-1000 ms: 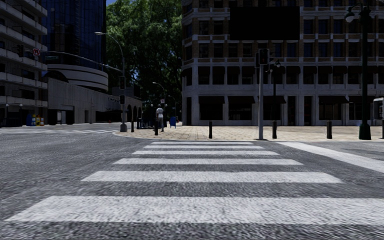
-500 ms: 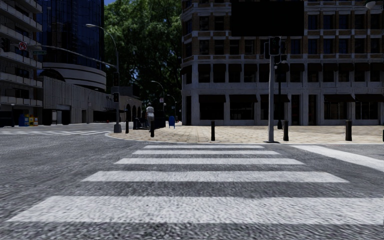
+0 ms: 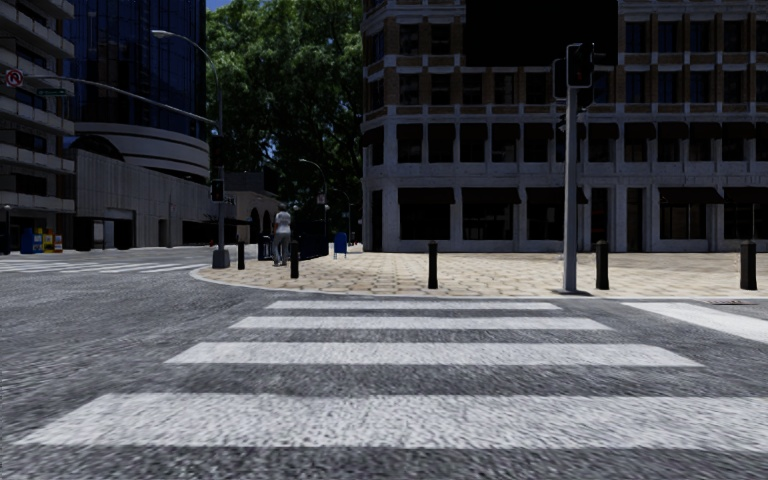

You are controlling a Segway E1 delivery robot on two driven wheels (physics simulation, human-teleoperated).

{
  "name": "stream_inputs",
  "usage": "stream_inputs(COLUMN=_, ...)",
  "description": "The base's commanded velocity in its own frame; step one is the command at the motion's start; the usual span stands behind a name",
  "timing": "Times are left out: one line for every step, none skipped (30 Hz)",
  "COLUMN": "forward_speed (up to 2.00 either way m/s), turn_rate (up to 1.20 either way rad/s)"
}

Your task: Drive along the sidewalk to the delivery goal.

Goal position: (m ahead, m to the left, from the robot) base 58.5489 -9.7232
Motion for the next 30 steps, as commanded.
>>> stream_inputs(forward_speed=2.0, turn_rate=0.0)
stream_inputs(forward_speed=2.0, turn_rate=0.0)
stream_inputs(forward_speed=2.0, turn_rate=0.0)
stream_inputs(forward_speed=2.0, turn_rate=0.0)
stream_inputs(forward_speed=2.0, turn_rate=0.0)
stream_inputs(forward_speed=2.0, turn_rate=0.0)
stream_inputs(forward_speed=2.0, turn_rate=0.0)
stream_inputs(forward_speed=2.0, turn_rate=0.0)
stream_inputs(forward_speed=2.0, turn_rate=0.0)
stream_inputs(forward_speed=2.0, turn_rate=0.0)
stream_inputs(forward_speed=2.0, turn_rate=0.0)
stream_inputs(forward_speed=2.0, turn_rate=0.0)
stream_inputs(forward_speed=2.0, turn_rate=0.0)
stream_inputs(forward_speed=2.0, turn_rate=0.0)
stream_inputs(forward_speed=2.0, turn_rate=0.0)
stream_inputs(forward_speed=2.0, turn_rate=0.01)
stream_inputs(forward_speed=2.0, turn_rate=0.01)
stream_inputs(forward_speed=2.0, turn_rate=0.09)
stream_inputs(forward_speed=2.0, turn_rate=0.12)
stream_inputs(forward_speed=2.0, turn_rate=0.12)
stream_inputs(forward_speed=2.0, turn_rate=0.12)
stream_inputs(forward_speed=2.0, turn_rate=0.13)
stream_inputs(forward_speed=2.0, turn_rate=0.13)
stream_inputs(forward_speed=2.0, turn_rate=0.13)
stream_inputs(forward_speed=2.0, turn_rate=0.13)
stream_inputs(forward_speed=2.0, turn_rate=0.13)
stream_inputs(forward_speed=2.0, turn_rate=0.13)
stream_inputs(forward_speed=2.0, turn_rate=0.21)
stream_inputs(forward_speed=2.0, turn_rate=0.26)
stream_inputs(forward_speed=2.0, turn_rate=0.27)
